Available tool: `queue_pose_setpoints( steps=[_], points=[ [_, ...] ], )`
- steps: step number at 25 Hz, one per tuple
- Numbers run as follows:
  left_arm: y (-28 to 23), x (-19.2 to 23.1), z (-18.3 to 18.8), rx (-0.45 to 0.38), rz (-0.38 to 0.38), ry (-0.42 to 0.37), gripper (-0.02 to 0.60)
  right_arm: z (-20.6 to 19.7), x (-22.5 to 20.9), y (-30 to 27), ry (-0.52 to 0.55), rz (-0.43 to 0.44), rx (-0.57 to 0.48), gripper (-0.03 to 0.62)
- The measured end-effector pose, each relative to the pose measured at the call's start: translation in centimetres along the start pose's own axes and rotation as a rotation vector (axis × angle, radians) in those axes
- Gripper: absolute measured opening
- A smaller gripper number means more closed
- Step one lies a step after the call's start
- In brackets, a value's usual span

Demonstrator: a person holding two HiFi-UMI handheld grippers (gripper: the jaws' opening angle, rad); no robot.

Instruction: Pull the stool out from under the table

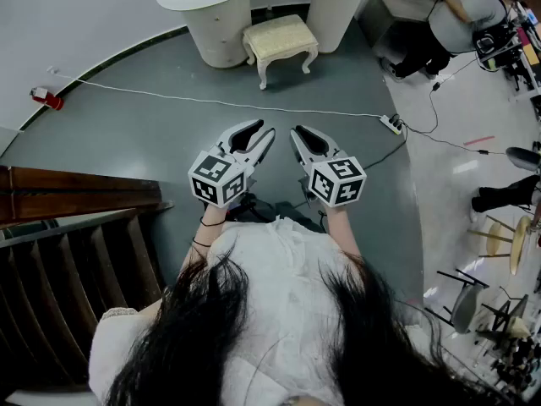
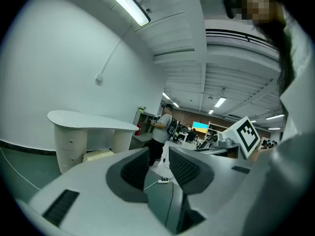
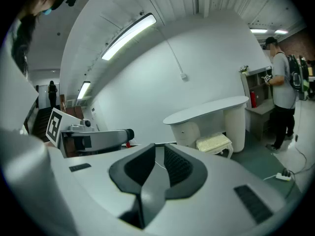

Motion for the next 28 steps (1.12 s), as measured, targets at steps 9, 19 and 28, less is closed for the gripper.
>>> queue_pose_setpoints(
  steps=[9,19,28],
  points=[
    [-0.6,-0.8,-0.6,0.008,0.04,0.01,0.138,0.1,-2.7,2.0,-0.019,-0.02,-0.012,0.069],
    [-2.2,-3.3,-1.6,0.012,0.097,0.005,0.138,-1.0,-6.1,4.4,-0.041,0.019,0.005,0.069],
    [-3.6,-1.2,-1.4,0.036,0.137,-0.003,0.138,-0.9,-8.4,2.1,-0.071,0.041,0.002,0.069]
  ],
)
Point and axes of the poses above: the fingertips, and each gripper's own axes: y backward along the fingers, x to its left, z out of its top, the point moved 5 cm from there along y, backward along the fingers, and after that the axes turned 3 degrees about -x, right-handed, at the moved point
